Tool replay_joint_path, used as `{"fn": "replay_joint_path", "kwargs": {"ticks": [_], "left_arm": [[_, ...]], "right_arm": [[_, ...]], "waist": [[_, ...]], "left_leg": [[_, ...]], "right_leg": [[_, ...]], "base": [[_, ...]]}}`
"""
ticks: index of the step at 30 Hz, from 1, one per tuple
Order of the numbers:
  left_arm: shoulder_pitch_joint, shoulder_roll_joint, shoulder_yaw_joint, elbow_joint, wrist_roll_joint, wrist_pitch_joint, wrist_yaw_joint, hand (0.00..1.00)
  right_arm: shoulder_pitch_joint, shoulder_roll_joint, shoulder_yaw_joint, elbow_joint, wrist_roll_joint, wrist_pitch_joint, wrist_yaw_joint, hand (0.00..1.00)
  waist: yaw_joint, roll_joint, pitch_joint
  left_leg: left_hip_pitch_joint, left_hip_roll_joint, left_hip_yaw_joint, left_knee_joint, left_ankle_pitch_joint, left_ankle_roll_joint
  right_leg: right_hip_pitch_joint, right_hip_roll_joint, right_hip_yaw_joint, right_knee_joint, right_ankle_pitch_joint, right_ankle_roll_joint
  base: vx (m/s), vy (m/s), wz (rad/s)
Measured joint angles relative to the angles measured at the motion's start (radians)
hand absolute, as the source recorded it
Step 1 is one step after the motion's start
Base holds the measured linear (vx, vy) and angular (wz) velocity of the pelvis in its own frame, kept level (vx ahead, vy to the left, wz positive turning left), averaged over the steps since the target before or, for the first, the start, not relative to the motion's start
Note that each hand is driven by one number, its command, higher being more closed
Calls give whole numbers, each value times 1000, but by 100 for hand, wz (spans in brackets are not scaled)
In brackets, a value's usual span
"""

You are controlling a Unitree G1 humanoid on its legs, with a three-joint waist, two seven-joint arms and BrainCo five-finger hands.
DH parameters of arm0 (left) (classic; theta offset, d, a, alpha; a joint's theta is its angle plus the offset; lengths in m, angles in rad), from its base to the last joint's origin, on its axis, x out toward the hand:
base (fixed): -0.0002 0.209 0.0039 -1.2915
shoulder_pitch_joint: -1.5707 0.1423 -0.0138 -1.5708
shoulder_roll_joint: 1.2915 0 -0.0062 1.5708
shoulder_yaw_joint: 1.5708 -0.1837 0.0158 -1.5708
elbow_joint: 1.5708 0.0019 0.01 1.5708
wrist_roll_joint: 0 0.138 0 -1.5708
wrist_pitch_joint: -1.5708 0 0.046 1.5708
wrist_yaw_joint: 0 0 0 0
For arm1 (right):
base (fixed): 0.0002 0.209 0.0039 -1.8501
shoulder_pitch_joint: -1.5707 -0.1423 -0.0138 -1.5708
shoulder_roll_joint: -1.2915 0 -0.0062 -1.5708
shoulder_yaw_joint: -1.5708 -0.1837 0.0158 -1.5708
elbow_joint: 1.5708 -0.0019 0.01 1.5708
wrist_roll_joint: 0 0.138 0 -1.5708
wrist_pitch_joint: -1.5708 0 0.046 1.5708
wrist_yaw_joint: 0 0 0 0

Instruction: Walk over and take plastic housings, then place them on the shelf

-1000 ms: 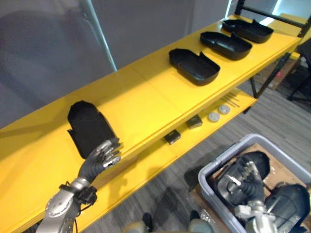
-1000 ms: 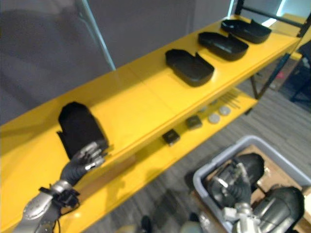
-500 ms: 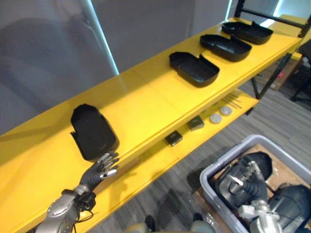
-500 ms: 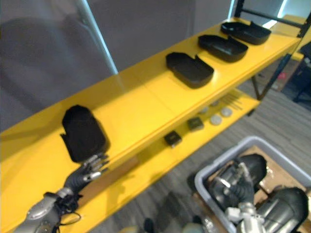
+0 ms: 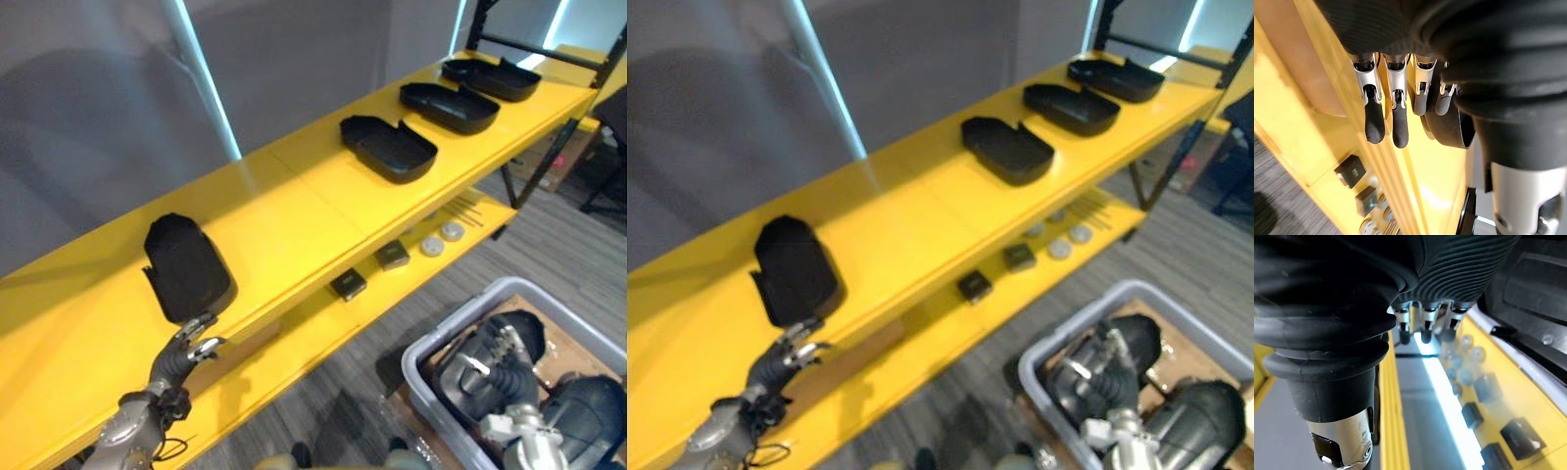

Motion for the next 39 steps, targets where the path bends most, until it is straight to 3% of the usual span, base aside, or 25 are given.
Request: {"fn": "replay_joint_path", "kwargs": {"ticks": [4, 15, 24, 26, 29, 33, 39], "left_arm": [[-50, -24, 3, 74, 3, -41, 83, 0], [-83, -59, -1, 134, 1, -142, 201, 0], [-123, -64, 1, 139, -57, -162, 215, 0], [-146, -64, 2, 139, -92, -160, 200, 0], [-164, -61, 14, 132, -117, -140, 115, 0], [-159, -14, 4, 85, -26, -68, -46, 0], [-137, 56, -29, 24, -3, 7, -189, 0]], "right_arm": [[-8, 0, 4, 0, 0, 0, 2, 0], [-20, 1, 33, 1, -3, -1, 3, 0], [-18, 17, 34, 18, -23, -1, 1, 0], [-20, 25, 34, 18, -26, -1, 1, 0], [-19, 33, 34, 18, -40, -1, 1, 0], [-29, 29, 34, 0, -40, -1, 10, 0], [-48, -2, 33, -39, -39, -2, 22, 0]], "waist": [[-3, 13, -8], [-5, -4, -15], [-5, -10, -13], [-6, -17, -10], [-6, -25, -8], [-1, -30, -5], [-1, -29, -5]], "left_leg": [[5, 2, 2, -15, 15, -3], [12, 13, 9, -33, 32, -14], [15, 15, 27, -31, 34, -14], [15, 15, 28, -31, 34, -14], [15, 15, 29, -31, 33, -12], [15, 10, 29, -30, 31, -10], [15, 0, 28, -31, 26, -2]], "right_leg": [[-12, 1, 4, 17, -3, 0], [-29, 7, 13, 38, -7, -4], [-42, 13, 30, 54, -8, -8], [-42, 12, 30, 54, -8, -8], [-42, 11, 30, 54, -7, -9], [-42, 1, 29, 54, -10, -8], [-40, -10, 26, 54, -14, -2]], "base": [[-40, -10, -2], [-7, -2, -1], [-9, 0, -6], [0, 0, 0], [0, 0, 0], [14, 17, 1], [19, 18, 1]]}}
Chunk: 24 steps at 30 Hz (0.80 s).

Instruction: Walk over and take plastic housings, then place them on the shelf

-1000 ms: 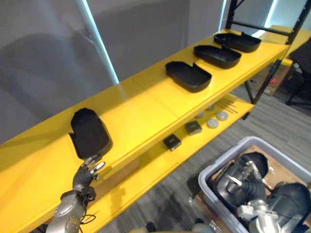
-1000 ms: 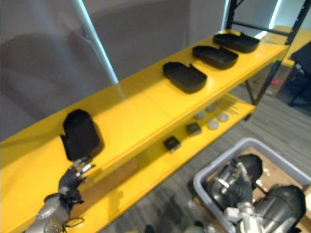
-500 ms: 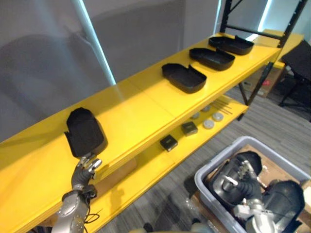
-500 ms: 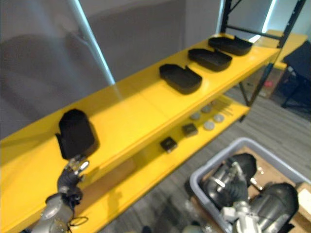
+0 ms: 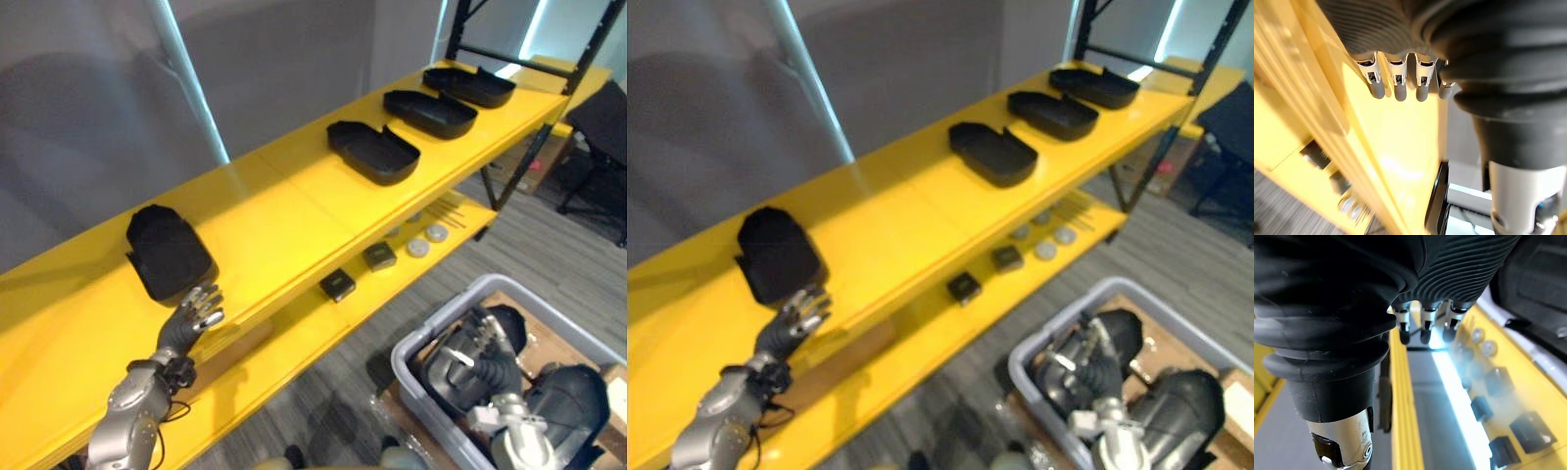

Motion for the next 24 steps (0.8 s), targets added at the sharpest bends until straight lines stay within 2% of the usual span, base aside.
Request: {"fn": "replay_joint_path", "kwargs": {"ticks": [4, 6, 9, 11, 13, 14, 15, 16, 18, 20, 23, 24], "left_arm": [[40, 13, -28, -54, -14, -3, -17, 0], [90, 12, -51, -84, -65, -7, -36, 0], [205, -4, -54, -168, -166, -69, -77, 0], [254, -54, -5, -243, -255, -169, -83, 0], [271, -158, 72, -309, -364, -311, -102, 0], [271, -179, 86, -322, -383, -347, -102, 0], [273, -219, 110, -343, -399, -409, -94, 0], [276, -236, 117, -350, -398, -439, -85, 0], [304, -295, 133, -362, -358, -524, -16, 0], [321, -327, 143, -362, -340, -553, 19, 0], [328, -358, 139, -362, -348, -555, 21, 0], [328, -358, 132, -361, -323, -555, 56, 0]], "right_arm": [[0, -13, -4, -36, 1, -8, -4, 0], [-1, -13, -10, -51, 2, -19, -18, 0], [11, -4, -58, -100, 20, -57, -54, 0], [13, 10, -99, -160, 17, -96, -97, 0], [10, 35, -118, -249, 10, -155, -146, 0], [9, 44, -117, -270, 8, -165, -155, 0], [7, 60, -115, -305, -2, -182, -177, 0], [5, 66, -110, -321, -2, -187, -184, 0], [-15, 87, -88, -373, 0, -196, -203, 0], [-36, 88, -58, -402, 1, -197, -197, 0], [-119, 85, 40, -404, 23, -197, -190, 0], [-173, 76, 97, -404, 27, -196, -186, 0]], "waist": [[-5, 0, 0], [-4, -2, 0], [1, -11, 6], [24, -14, 9], [34, -13, 10], [38, -14, 10], [50, -14, 10], [53, -14, 10], [60, -18, 14], [73, -24, 17], [83, -45, 30], [97, -51, 34]], "left_leg": [[0, -13, -27, 1, -3, 6], [2, -16, -32, 1, -5, 8], [-3, -21, -51, 0, -6, 10], [-3, -22, -55, 0, -8, 11], [-3, -26, -80, 1, -8, 12], [-5, -26, -82, 1, -8, 12], [-7, -25, -83, 1, -9, 11], [-9, -25, -88, 2, -9, 11], [-15, -28, -111, 7, -9, 11], [-17, -29, -119, 8, -9, 11], [-18, -33, -147, 18, -10, 9], [-19, -33, -150, 19, -10, 9]], "right_leg": [[20, -10, -26, -7, -5, 8], [27, -11, -33, -10, -8, 11], [40, -14, -54, -26, -7, 12], [51, -12, -60, -39, 0, 21], [70, -14, -85, -52, 4, 24], [70, -14, -88, -54, 4, 24], [74, -12, -91, -60, 6, 24], [78, -12, -98, -65, 8, 23], [101, -10, -121, -85, 18, 25], [109, -10, -133, -92, 19, 25], [136, -9, -162, -104, 20, 26], [137, -9, -165, -106, 20, 26]], "base": [[26, 22, 17], [31, 5, 17], [39, 15, 17], [41, 5, 10], [38, 1, 25], [23, -2, 20], [13, -4, 10], [29, -13, 22], [30, -15, 27], [9, -9, 18], [-8, -11, 24], [-25, -2, 12]]}}
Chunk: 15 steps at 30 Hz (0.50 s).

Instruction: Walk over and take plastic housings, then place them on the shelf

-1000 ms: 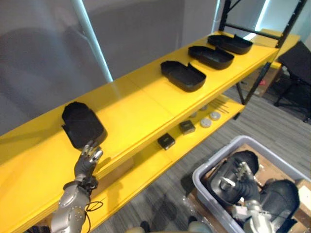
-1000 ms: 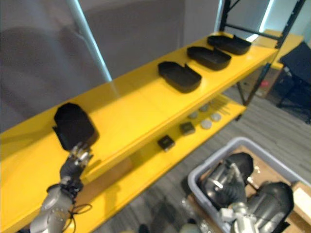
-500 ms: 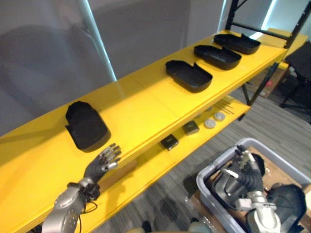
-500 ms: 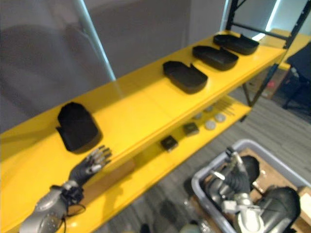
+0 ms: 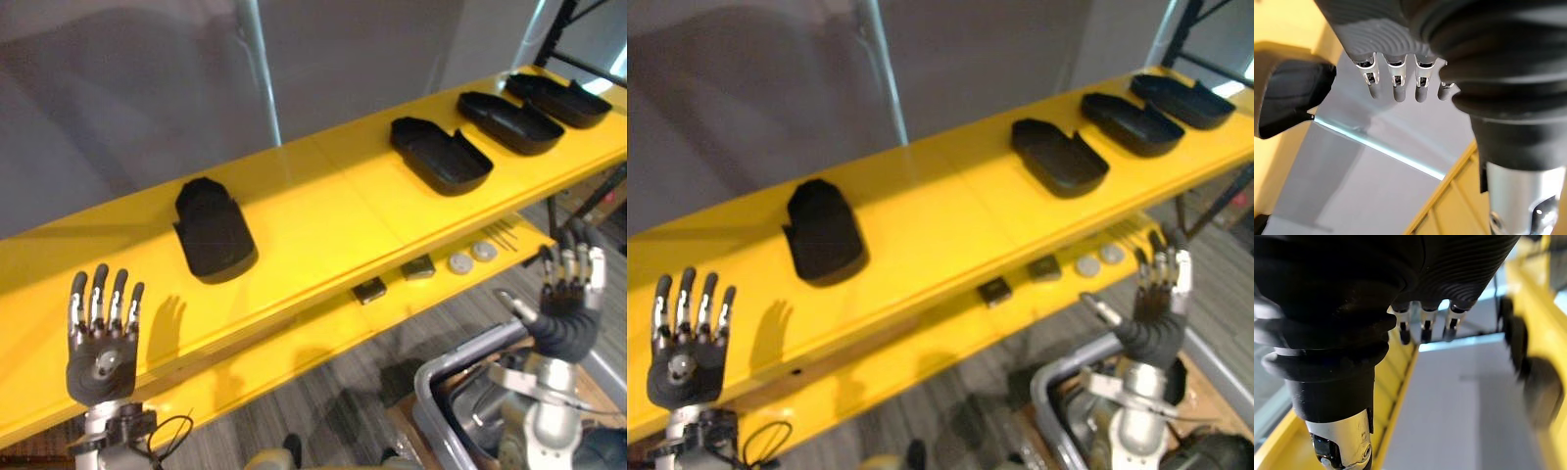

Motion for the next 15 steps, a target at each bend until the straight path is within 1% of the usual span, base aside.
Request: {"fn": "replay_joint_path", "kwargs": {"ticks": [1, 2, 3, 4, 5, 6, 7, 8, 9, 10, 11, 12, 13, 14, 15], "left_arm": [[-3, 0, -3, 1, 26, 0, 26, 0], [-10, 0, -19, 5, 96, -6, 104, 0], [-23, -1, -38, 26, 137, -15, 177, 0], [-28, -3, -44, 41, 143, -20, 219, 0], [-47, -11, -49, 87, 219, -39, 312, 0], [-57, -14, -50, 127, 278, -41, 370, 0], [-59, -18, -55, 180, 358, -42, 444, 0], [-57, -20, -59, 208, 378, -42, 471, 0], [-55, -29, -59, 263, 401, -42, 510, 0], [-53, -30, -64, 313, 460, -45, 547, 0], [-49, -30, -68, 334, 493, -50, 561, 0], [-43, -31, -77, 365, 525, -65, 573, 0], [-32, -35, -78, 389, 526, -94, 577, 0], [-32, -36, -78, 392, 526, -100, 577, 0], [-32, -36, -79, 396, 536, -125, 585, 0]], "right_arm": [[-30, -6, 29, 1, 10, 1, 7, 0], [-97, -14, 81, 13, 32, 9, 24, 0], [-165, -19, 125, 34, 44, 27, 33, 0], [-201, -22, 149, 51, 54, 40, 38, 0], [-279, -25, 192, 88, 67, 74, 39, 0], [-330, -27, 219, 120, 82, 101, 43, 0], [-391, -28, 252, 166, 101, 139, 53, 0], [-417, -28, 266, 186, 108, 162, 58, 0], [-469, -28, 299, 227, 122, 201, 60, 0], [-515, -27, 328, 268, 131, 230, 58, 0], [-536, -27, 341, 292, 133, 243, 58, 0], [-566, -23, 365, 328, 131, 267, 58, 0], [-578, -16, 386, 337, 118, 292, 52, 0], [-578, -14, 386, 337, 116, 294, 52, 0], [-578, -6, 390, 337, 118, 305, 40, 0]], "waist": [[6, -4, 2], [12, -11, 6], [19, -17, 9], [23, -20, 7], [34, -25, 7], [48, -29, 8], [66, -33, 7], [73, -36, 5], [92, -42, 1], [101, -50, 3], [108, -53, 4], [126, -59, 3], [131, -63, 4], [132, -64, 4], [135, -66, 4]], "left_leg": [[0, -1, -1, 1, 0, 0], [-3, -5, -12, 3, 0, 0], [-6, -9, -27, 8, 0, 0], [-12, -13, -36, 13, 0, 1], [-20, -17, -51, 16, 2, 1], [-20, -21, -59, 16, 3, 1], [-21, -23, -70, 16, 4, 2], [-22, -24, -73, 16, 5, 2], [-28, -27, -84, 16, 6, 4], [-33, -32, -98, 15, 10, 4], [-33, -34, -100, 14, 11, 5], [-33, -36, -101, 14, 11, 5], [-33, -41, -112, 14, 11, 5], [-33, -42, -114, 14, 11, 5], [-33, -46, -118, 14, 11, 7]], "right_leg": [[1, 0, -1, -1, 1, 0], [7, -2, -12, -2, 1, 1], [18, -5, -29, -4, 2, 2], [19, -5, -35, -4, 2, 2], [23, -7, -52, -4, 3, 3], [27, -8, -57, -5, 3, 3], [34, -9, -75, -6, 3, 3], [37, -10, -82, -6, 3, 3], [37, -12, -92, -6, 3, 3], [39, -14, -110, -5, 3, 3], [40, -15, -113, -4, 3, 3], [41, -18, -113, -3, 3, 3], [47, -22, -125, 0, 3, 3], [48, -23, -129, 0, 3, 3], [51, -26, -137, 3, 3, 2]], "base": [[-27, 3, 10], [-6, 6, 26], [-7, 6, 33], [-1, 5, 42], [1, 10, 32], [8, 8, 37], [10, 3, 27], [12, 2, 29], [21, 4, 35], [19, 10, 33], [13, 16, 25], [16, 32, 18], [15, 28, 15], [15, 27, 22], [-1, 17, 12]]}}
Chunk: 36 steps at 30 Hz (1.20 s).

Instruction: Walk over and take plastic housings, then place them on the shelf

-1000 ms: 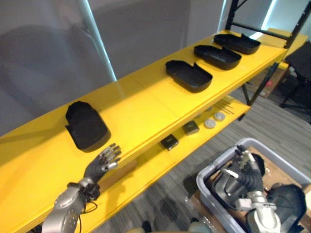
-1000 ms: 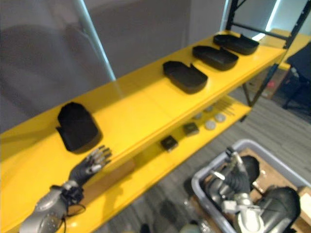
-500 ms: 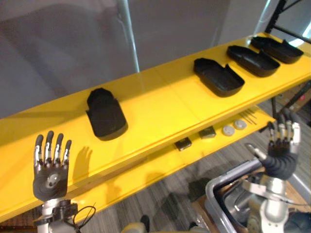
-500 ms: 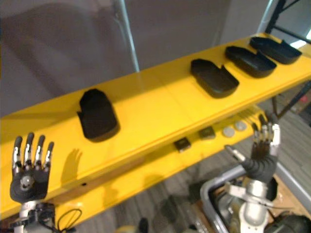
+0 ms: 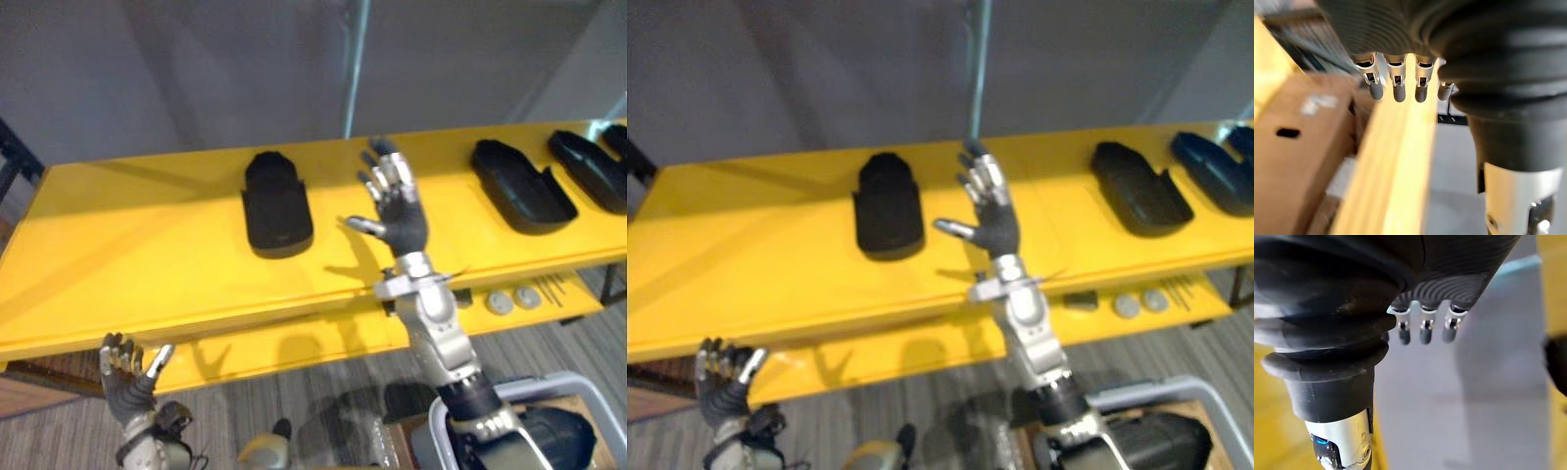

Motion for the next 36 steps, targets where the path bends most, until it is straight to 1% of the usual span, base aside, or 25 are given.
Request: {"fn": "replay_joint_path", "kwargs": {"ticks": [1, 3, 5, 7, 9, 11, 12, 13, 15, 16, 17, 19, 21, 22, 23, 24, 27, 28, 30, 31, 32, 33, 34, 35, 36], "left_arm": [[-2, 0, 0, 0, 3, -14, 4, 0], [-13, 0, -1, -7, 24, -59, 10, 0], [-30, 0, -5, -36, 27, -77, 10, 0], [-48, 4, -13, -92, 28, -96, 9, 0], [-66, 11, -15, -172, 27, -119, 3, 0], [-92, 11, -14, -241, 27, -150, 1, 0], [-104, 11, -11, -284, 28, -159, 1, 0], [-108, 11, -6, -302, 28, -161, 1, 0], [-127, 12, 18, -334, 38, -159, 9, 0], [-145, 13, 22, -340, 51, -135, 25, 0], [-148, 13, 23, -340, 59, -127, 31, 0], [-166, 13, 23, -340, 81, -78, 58, 0], [-174, 26, 30, -340, 107, 6, 98, 0], [-183, 44, 42, -333, 106, 51, 116, 0], [-191, 53, 50, -327, 106, 71, 125, 0], [-213, 66, 68, -307, 104, 96, 145, 0], [-285, 111, 97, -224, 103, 144, 226, 0], [-304, 121, 98, -204, 103, 157, 241, 0], [-383, 173, 107, -101, 95, 208, 288, 0], [-401, 182, 119, -75, 95, 221, 294, 0], [-437, 203, 145, -22, 79, 229, 320, 0], [-473, 236, 165, 30, 60, 246, 334, 0], [-488, 254, 173, 55, 56, 253, 341, 0], [-519, 294, 183, 106, 52, 269, 357, 0], [-532, 336, 192, 144, 37, 294, 355, 0]], "right_arm": [[0, 3, 1, 0, 2, 3, -8, 0], [4, 5, 2, 0, 2, 2, -46, 0], [35, 7, -3, -2, -1, -4, -69, 0], [98, 14, -11, -4, -28, -19, -79, 0], [178, 21, -13, -13, -51, -33, -95, 0], [263, 28, -36, -26, -62, -65, -96, 0], [307, 32, -55, -53, -66, -80, -95, 0], [323, 34, -62, -64, -66, -93, -95, 0], [376, 42, -96, -108, -66, -126, -91, 0], [418, 43, -129, -135, -64, -138, -80, 0], [427, 43, -137, -138, -64, -138, -74, 0], [497, 44, -180, -139, -50, -137, -54, 0], [575, 45, -223, -136, -33, -134, -27, 0], [615, 46, -253, -134, -27, -133, -21, 0], [632, 45, -272, -132, -27, -132, -21, 0], [659, 45, -314, -119, -27, -131, -20, 0], [690, 41, -417, -64, -29, -131, -32, 0], [694, 38, -432, -53, -31, -132, -38, 0], [703, 15, -488, 15, -51, -131, -71, 0], [704, 8, -502, 38, -56, -131, -75, 0], [703, -3, -531, 82, -67, -130, -86, 0], [705, -16, -549, 127, -68, -130, -98, 0], [706, -21, -557, 147, -68, -130, -102, 0], [710, -31, -568, 181, -68, -128, -117, 0], [713, -36, -574, 207, -68, -126, -119, 0]], "waist": [[3, 0, 0], [4, 0, 0], [3, -1, -1], [1, -4, -3], [-22, -5, -3], [-25, -5, -3], [-33, -5, -3], [-44, -5, -3], [-74, -4, -4], [-81, -3, -4], [-83, -3, -4], [-104, -3, -9], [-126, 0, -19], [-137, 8, -24], [-143, 11, -25], [-157, 19, -28], [-193, 41, -30], [-197, 45, -29], [-217, 63, -14], [-225, 66, -10], [-242, 70, -2], [-243, 72, 5], [-245, 73, 12], [-256, 73, 28], [-264, 71, 32]], "left_leg": [[0, -1, 0, 0, -1, 1], [0, -8, 3, 0, -1, 5], [-1, -9, 11, 0, -2, 6], [-5, -9, 20, 1, -2, 7], [-6, -9, 26, 3, -2, 7], [0, -2, 51, 3, -6, 11], [0, 1, 60, 5, -9, 10], [0, 1, 64, 5, -9, 10], [2, 6, 82, 8, -13, 11], [1, 9, 99, 13, -19, 11], [1, 10, 106, 15, -21, 12], [3, 13, 119, 21, -30, 12], [2, 17, 139, 20, -35, 12], [2, 19, 159, 18, -36, 12], [2, 20, 166, 18, -37, 12], [1, 22, 178, 17, -39, 12], [2, 25, 208, 10, -39, 12], [2, 27, 218, 8, -39, 12], [-1, 28, 244, 4, -38, 13], [-1, 28, 249, 4, -38, 13], [-2, 28, 258, 4, -39, 13], [-4, 31, 277, 4, -40, 14], [-4, 33, 283, 5, -40, 14], [-4, 34, 287, 8, -40, 14], [-10, 37, 298, 13, -43, 14]], "right_leg": [[-1, -1, 0, 2, 0, 0], [-2, -9, 0, 3, -1, -2], [-7, -11, 3, 3, -3, -5], [-15, -13, 7, 5, -4, -7], [-20, -14, 13, 5, -4, -7], [-27, -13, 40, 6, -3, -5], [-34, -12, 58, 6, -1, -3], [-36, -12, 60, 6, 0, -3], [-44, -10, 82, 6, 2, -3], [-53, -9, 96, 6, 4, -3], [-54, -9, 99, 6, 4, -3], [-59, -8, 117, 6, 4, -3], [-75, -7, 143, 7, 5, -2], [-88, -7, 155, 10, 5, -1], [-93, -6, 167, 11, 6, -1], [-105, -7, 182, 12, 8, 2], [-132, -7, 218, 25, 10, 5], [-143, -7, 228, 31, 10, 5], [-175, -7, 261, 51, 10, 5], [-179, -7, 269, 55, 10, 5], [-193, -8, 282, 65, 9, 5], [-207, -5, 302, 71, 9, 5], [-212, -4, 309, 75, 9, 5], [-217, -3, 313, 83, 8, 4], [-233, 0, 330, 93, 7, 3]], "base": [[-3, 34, 9], [-9, 38, -3], [-20, 42, -11], [-13, 33, -12], [-1, 18, -10], [7, 33, -33], [13, 37, -36], [9, 26, -26], [4, 31, -28], [2, 30, -30], [8, 38, -32], [12, 25, -21], [23, 35, -30], [20, 32, -36], [19, 28, -37], [10, 30, -38], [-9, 27, -31], [-33, 27, -36], [-44, 32, -37], [-33, 30, -29], [-34, 26, -34], [-25, 22, -35], [-28, 9, -31], [-36, 2, -22], [-36, 1, -21]]}}
